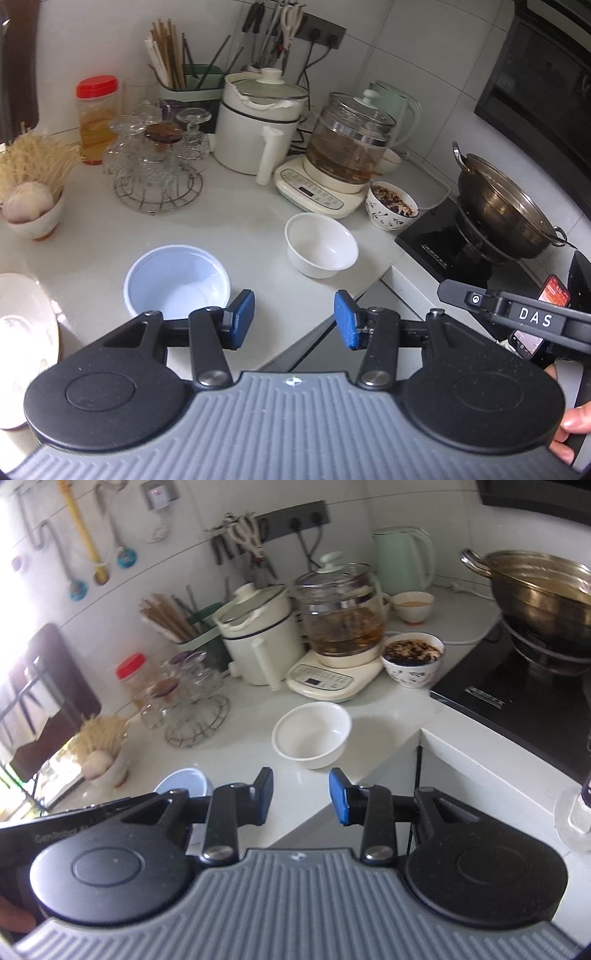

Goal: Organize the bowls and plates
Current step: 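Move both tools to the white ceramic bowl beside the kettle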

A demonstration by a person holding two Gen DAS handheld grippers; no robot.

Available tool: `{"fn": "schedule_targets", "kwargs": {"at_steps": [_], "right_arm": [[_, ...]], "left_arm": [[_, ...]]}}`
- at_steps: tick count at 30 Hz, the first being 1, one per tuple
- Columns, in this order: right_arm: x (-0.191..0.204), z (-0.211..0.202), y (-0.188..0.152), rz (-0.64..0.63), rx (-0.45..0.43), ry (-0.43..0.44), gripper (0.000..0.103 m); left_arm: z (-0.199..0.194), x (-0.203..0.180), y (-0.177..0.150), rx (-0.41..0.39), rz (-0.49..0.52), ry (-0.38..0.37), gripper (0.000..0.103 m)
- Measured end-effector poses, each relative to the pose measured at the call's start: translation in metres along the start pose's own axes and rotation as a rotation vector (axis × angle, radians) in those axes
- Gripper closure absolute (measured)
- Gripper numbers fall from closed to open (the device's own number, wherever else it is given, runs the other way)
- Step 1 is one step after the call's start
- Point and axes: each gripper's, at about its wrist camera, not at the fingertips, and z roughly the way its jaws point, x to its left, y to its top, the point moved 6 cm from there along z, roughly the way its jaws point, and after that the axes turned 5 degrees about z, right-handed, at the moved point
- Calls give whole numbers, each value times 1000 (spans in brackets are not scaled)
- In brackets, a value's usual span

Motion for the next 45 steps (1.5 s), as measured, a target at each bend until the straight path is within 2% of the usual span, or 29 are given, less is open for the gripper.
{"fn": "schedule_targets", "kwargs": {"at_steps": [5,13,21,30,35,38,45], "right_arm": [[-12,6,4,27,11,-22,66],[-22,27,10,65,20,-28,66],[-26,61,23,86,79,-43,66],[-36,96,35,86,121,-64,66],[-40,118,40,109,184,-66,66],[-44,135,46,133,201,-67,49],[-49,165,56,142,238,-72,50]], "left_arm": [[15,-6,6,18,17,-26,48],[46,-2,17,45,18,-15,45],[79,10,27,105,-25,-2,43],[122,16,46,133,-56,6,44],[147,22,58,160,-67,25,43],[160,25,65,175,-64,29,44],[190,28,73,214,-69,15,43]]}}
